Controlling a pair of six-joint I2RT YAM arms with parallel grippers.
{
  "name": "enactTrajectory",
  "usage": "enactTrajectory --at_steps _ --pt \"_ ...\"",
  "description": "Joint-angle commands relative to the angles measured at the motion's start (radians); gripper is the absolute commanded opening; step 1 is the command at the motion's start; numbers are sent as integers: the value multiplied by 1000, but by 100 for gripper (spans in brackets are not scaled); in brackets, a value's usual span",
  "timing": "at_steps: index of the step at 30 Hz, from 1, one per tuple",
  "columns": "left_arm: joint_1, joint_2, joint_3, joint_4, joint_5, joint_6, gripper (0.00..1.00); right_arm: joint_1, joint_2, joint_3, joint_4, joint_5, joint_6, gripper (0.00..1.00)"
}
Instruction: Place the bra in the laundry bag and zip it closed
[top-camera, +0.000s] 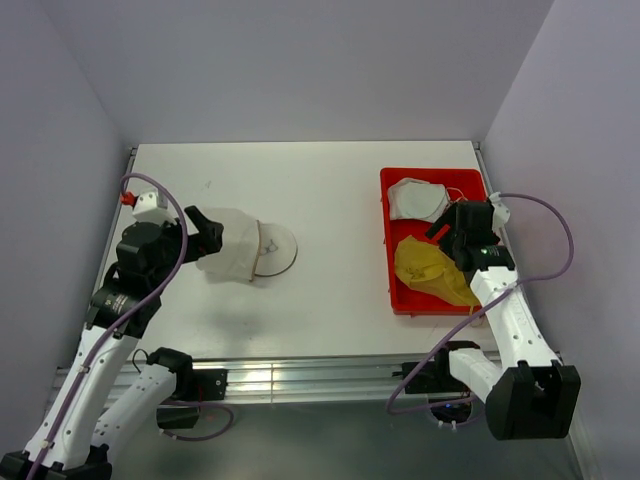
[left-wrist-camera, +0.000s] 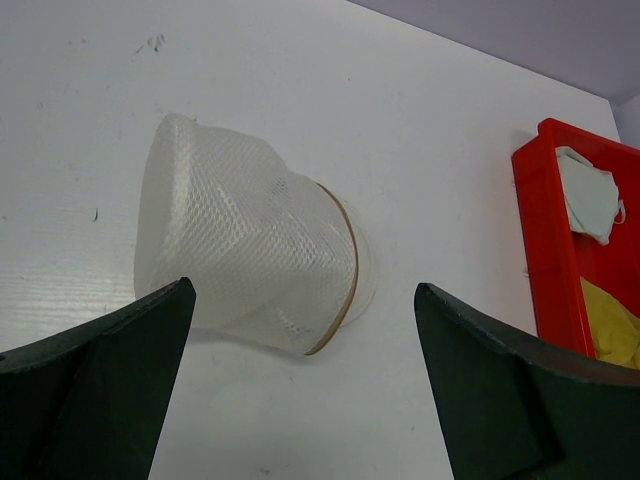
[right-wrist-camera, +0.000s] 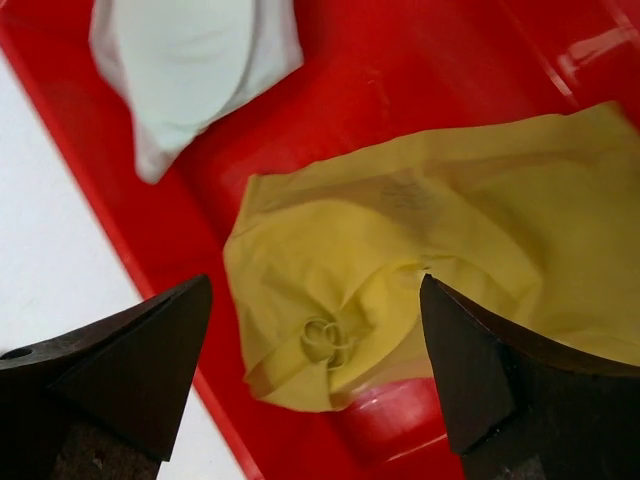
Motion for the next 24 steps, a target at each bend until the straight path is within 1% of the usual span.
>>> enactTrajectory --at_steps 1,4,8,10,12,14,15,17,19,23,24 --pt "5 7 -5 16 25 29 99 -3 -4 18 -33 169 24 91" --pt "5 33 -2 19 40 38 99 -37 -14 7 -37 206 38 90" --pt "-11 50 -7 22 56 37 99 -120 10 -1 -41 169 35 89" --pt "-23 70 -2 15 30 41 99 -173 48 4 -52 151 30 89" --pt "-35 71 1 6 10 44 99 -206 83 2 -49 99 27 89" --pt "-52 68 2 4 -9 44 99 -227 100 1 -32 67 27 86" --pt "-58 67 4 4 -12 46 99 -229 114 4 -27 53 26 82" --pt "-70 68 2 6 -13 46 99 -229 127 10 -23 72 29 80" --pt "-81 68 2 4 -13 46 99 -230 131 5 -27 149 44 80" --pt "-93 70 1 -2 -27 44 99 -258 162 -10 -57 192 81 80" --pt "-95 70 1 -2 -26 44 99 -269 168 -11 -73 223 93 80"
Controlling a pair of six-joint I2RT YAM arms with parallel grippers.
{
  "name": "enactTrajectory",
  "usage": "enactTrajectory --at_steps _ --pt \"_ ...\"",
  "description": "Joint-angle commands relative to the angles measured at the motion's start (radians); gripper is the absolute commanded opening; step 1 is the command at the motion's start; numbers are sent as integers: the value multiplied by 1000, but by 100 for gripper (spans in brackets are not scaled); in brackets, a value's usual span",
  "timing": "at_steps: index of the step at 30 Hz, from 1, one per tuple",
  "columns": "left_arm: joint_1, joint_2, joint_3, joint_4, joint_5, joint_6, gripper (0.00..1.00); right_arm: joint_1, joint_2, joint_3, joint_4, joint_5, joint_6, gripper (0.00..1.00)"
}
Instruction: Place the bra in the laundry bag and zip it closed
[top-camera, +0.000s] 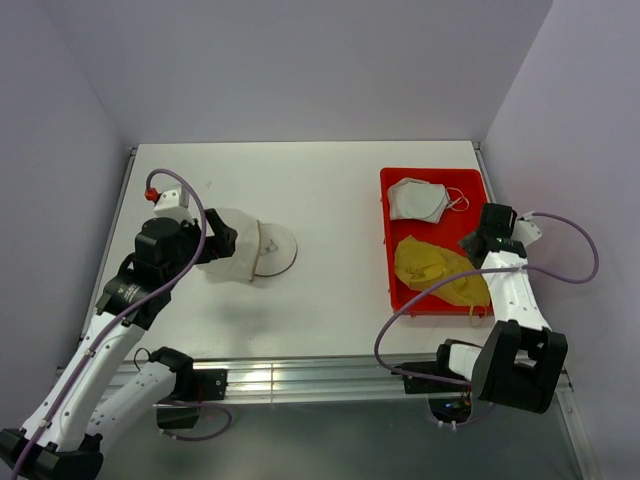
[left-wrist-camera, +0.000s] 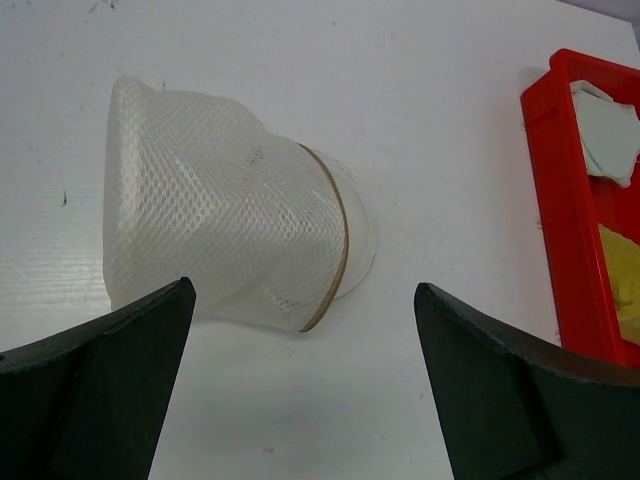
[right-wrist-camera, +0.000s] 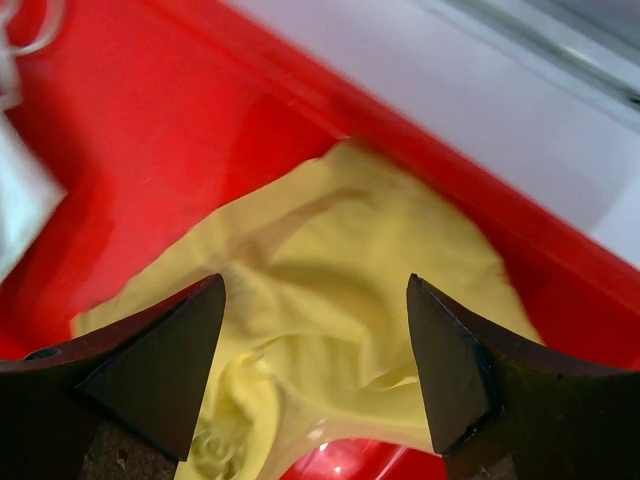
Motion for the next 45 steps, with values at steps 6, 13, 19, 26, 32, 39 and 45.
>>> enactTrajectory --at_steps 6,13,19,26,32,39,45 --pt "-16 -2 2 5 -16 20 99 -46 41 -25 -36 104 41 80" --pt "-21 -5 1 6 -13 18 99 -59 80 -90 78 3 12 79" --pt "-21 -15 -2 5 -10 18 99 -69 72 -179 203 -105 2 79" --pt "-21 -20 -4 5 -6 16 99 -69 28 -222 274 -204 28 78" --pt "-21 -22 -5 5 -6 16 99 -69 3 -225 306 -227 46 62" --pt "-21 -15 -5 5 -4 16 99 -71 -40 -209 296 -189 21 26" --pt "-21 -8 -5 8 -3 15 99 -69 -83 -160 230 -164 -3 2"
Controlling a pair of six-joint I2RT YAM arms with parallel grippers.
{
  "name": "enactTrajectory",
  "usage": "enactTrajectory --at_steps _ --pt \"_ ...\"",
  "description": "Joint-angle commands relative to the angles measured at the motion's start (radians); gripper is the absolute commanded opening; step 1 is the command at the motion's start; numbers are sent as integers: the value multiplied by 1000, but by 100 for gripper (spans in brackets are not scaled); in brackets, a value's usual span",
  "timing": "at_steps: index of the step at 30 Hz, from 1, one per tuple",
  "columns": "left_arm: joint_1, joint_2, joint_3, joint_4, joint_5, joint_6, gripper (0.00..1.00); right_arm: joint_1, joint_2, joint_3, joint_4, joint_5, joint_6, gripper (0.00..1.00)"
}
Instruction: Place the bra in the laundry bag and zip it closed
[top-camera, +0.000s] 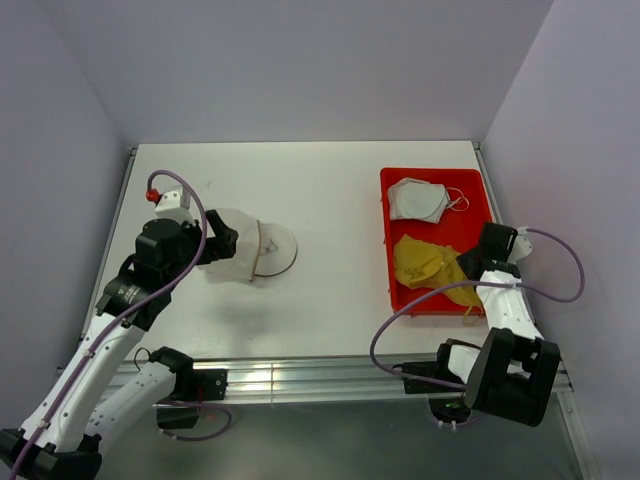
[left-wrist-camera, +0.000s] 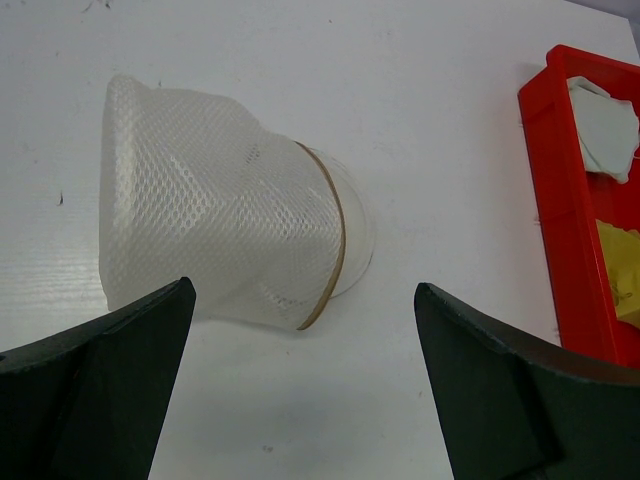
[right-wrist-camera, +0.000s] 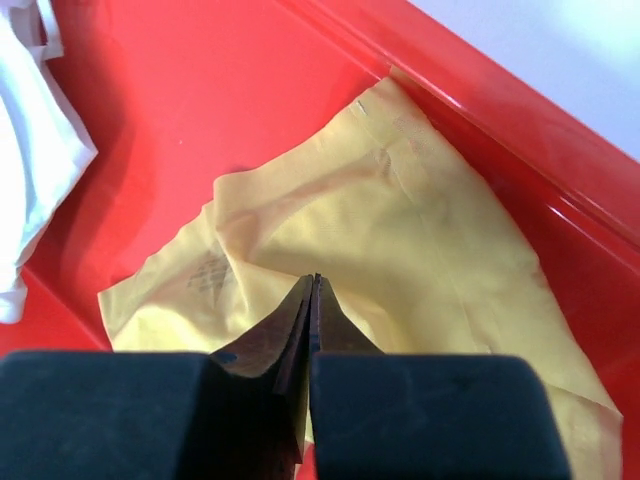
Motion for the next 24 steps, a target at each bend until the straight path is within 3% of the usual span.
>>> enactTrajectory --at_steps 1,6,8,9,13,14,15,18,21,24 --pt "-4 1 -2 9 5 15 99 -7 -55 65 -38 40 -26 0" --pt "-4 4 -2 9 10 15 99 -5 -115 99 -95 45 -44 0" --pt "-4 7 -2 10 15 16 99 -3 -115 109 -118 31 -47 12" --pt "-4 7 -4 12 16 16 99 -5 -103 109 -124 25 -43 25" --pt "-4 14 -2 15 22 15 99 -5 -80 76 -71 -64 -43 46" --pt "-4 16 -1 15 24 16 99 -5 -71 78 -77 -54 -44 51" --pt "-4 18 -2 13 25 15 99 -5 -46 93 -88 -40 -49 66" --pt "-4 16 -4 13 27 16 99 -5 -9 125 -149 50 -60 84" --pt "-4 14 -4 13 25 16 99 -7 -11 150 -235 208 -23 84" --pt "-4 21 -4 12 25 15 99 -10 -18 153 -276 270 20 82"
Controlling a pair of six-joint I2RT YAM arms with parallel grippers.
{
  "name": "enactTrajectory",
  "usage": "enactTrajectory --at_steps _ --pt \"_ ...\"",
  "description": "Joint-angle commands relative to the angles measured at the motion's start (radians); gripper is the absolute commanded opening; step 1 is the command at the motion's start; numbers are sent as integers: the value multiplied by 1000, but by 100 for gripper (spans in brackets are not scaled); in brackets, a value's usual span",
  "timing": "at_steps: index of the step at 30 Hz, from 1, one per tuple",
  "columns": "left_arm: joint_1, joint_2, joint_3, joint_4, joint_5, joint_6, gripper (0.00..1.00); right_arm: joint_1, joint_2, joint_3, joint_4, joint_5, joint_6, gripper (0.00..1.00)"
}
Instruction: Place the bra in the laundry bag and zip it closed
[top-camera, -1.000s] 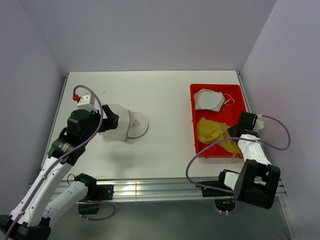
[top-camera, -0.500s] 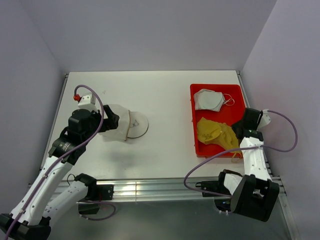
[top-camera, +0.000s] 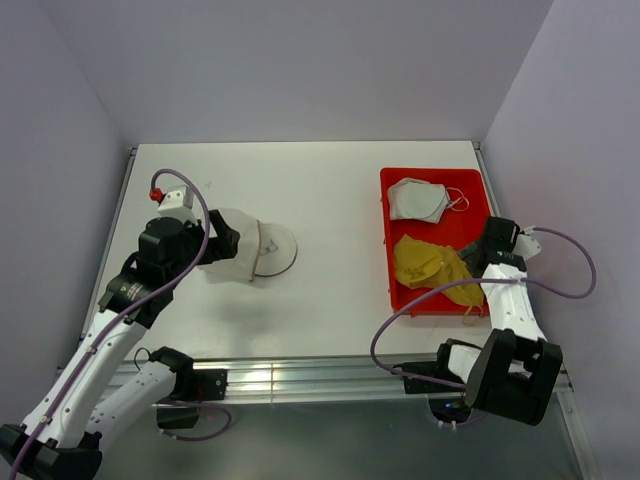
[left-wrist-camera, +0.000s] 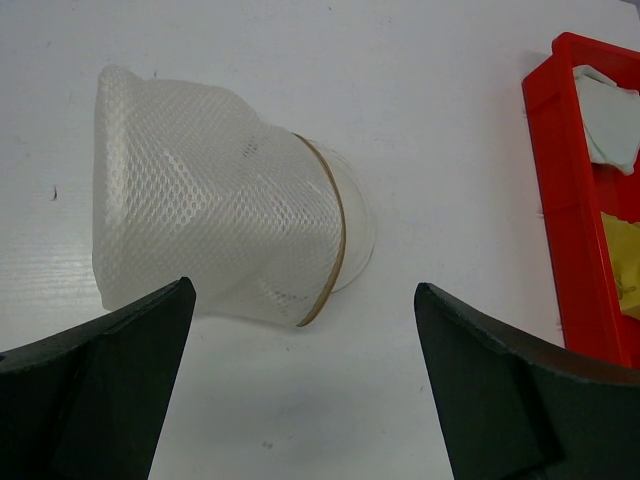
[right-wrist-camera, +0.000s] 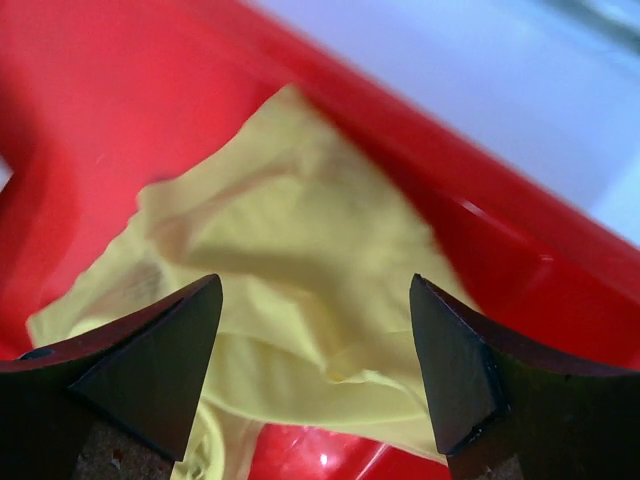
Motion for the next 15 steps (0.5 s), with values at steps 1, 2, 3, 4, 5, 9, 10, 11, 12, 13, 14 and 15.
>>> enactTrajectory --at_steps 1,2,3,4,5,9,10,11,12,13,14,15 --pt "-4 5 -3 12 11 16 99 -9 -12 52 -67 154 49 82" --pt "-4 10 -5 10 10 16 99 -13 -9 50 -78 168 59 82" --pt "-4 16 -5 9 10 16 99 -20 -3 41 -77 178 63 82" --pt "-4 21 -8 9 11 16 99 -26 0 32 -72 173 65 82" --pt "-5 24 -8 6 14 16 99 -41 3 24 -49 162 65 82" --pt "-12 38 -9 6 11 15 99 -70 28 -23 8 84 82 82" --pt "-13 41 -9 6 11 15 99 -72 32 -27 14 87 88 82" --pt "-12 41 -11 6 8 13 99 -72 37 -28 25 90 91 82" --pt "-13 42 -11 6 7 13 99 -73 45 -27 26 96 97 82" --pt "-13 41 -14 7 5 13 99 -73 48 -24 26 110 95 82" --pt "-12 44 -17 9 2 13 99 -73 55 -19 32 115 91 82" --pt "-13 44 -15 6 -4 12 99 -73 59 -17 32 122 88 82"
